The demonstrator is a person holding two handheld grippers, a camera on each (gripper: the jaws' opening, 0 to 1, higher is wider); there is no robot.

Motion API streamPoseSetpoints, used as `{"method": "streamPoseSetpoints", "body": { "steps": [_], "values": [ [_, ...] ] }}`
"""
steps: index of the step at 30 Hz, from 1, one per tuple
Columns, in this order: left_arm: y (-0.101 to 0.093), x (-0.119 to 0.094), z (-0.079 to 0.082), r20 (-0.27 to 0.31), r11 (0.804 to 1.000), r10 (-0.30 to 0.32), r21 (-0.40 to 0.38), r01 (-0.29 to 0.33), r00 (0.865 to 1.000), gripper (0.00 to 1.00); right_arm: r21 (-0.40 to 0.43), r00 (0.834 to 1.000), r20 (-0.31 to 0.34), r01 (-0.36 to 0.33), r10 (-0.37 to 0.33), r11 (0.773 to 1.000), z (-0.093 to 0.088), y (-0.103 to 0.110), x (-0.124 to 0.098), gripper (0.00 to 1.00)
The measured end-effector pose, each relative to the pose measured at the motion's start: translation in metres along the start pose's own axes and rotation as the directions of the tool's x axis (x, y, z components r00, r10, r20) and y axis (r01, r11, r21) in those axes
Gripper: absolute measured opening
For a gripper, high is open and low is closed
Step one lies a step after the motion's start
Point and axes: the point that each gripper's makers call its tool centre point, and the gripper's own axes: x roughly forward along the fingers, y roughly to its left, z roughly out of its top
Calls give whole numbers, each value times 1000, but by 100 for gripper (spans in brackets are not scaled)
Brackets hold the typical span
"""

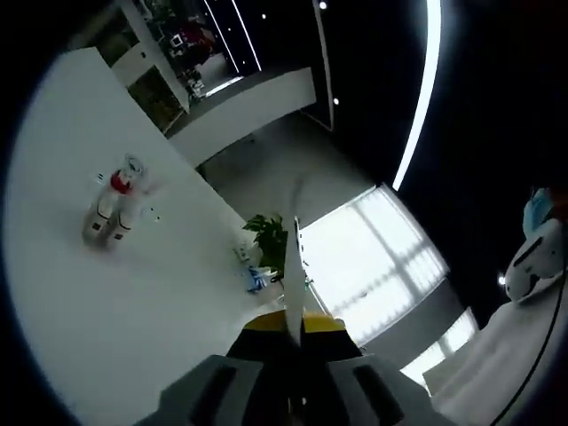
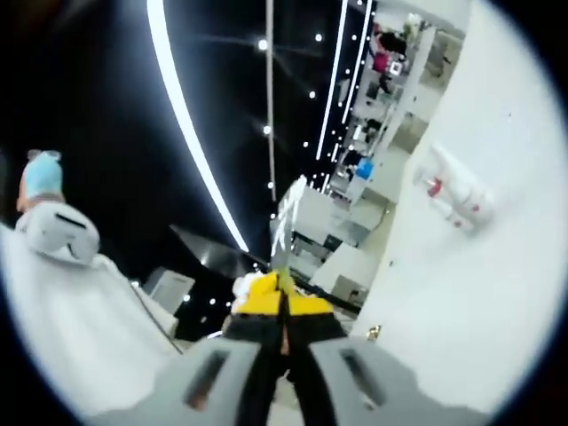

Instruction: Arrange the skincare products in the storage area until every visible bottle or jar stands upright without overlapping.

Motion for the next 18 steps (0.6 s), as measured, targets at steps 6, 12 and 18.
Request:
{"method": "streamPoseSetpoints", "body": {
  "steps": [6, 12, 18],
  "values": [
    [6, -6, 3, 28, 999, 32, -10, -32, 999, 4, 21, 998, -45, -42, 43, 999, -2, -6, 4, 0],
    [15, -15, 13, 44, 998, 63, 0, -63, 997, 4, 17, 994, -94, -52, 53, 999, -2, -13, 16, 0],
    [20, -30, 56, 115, 1000, 23, 7, -24, 993, 6, -6, 994, -86, -62, 61, 998, 3, -10, 43, 0]
  ]
}}
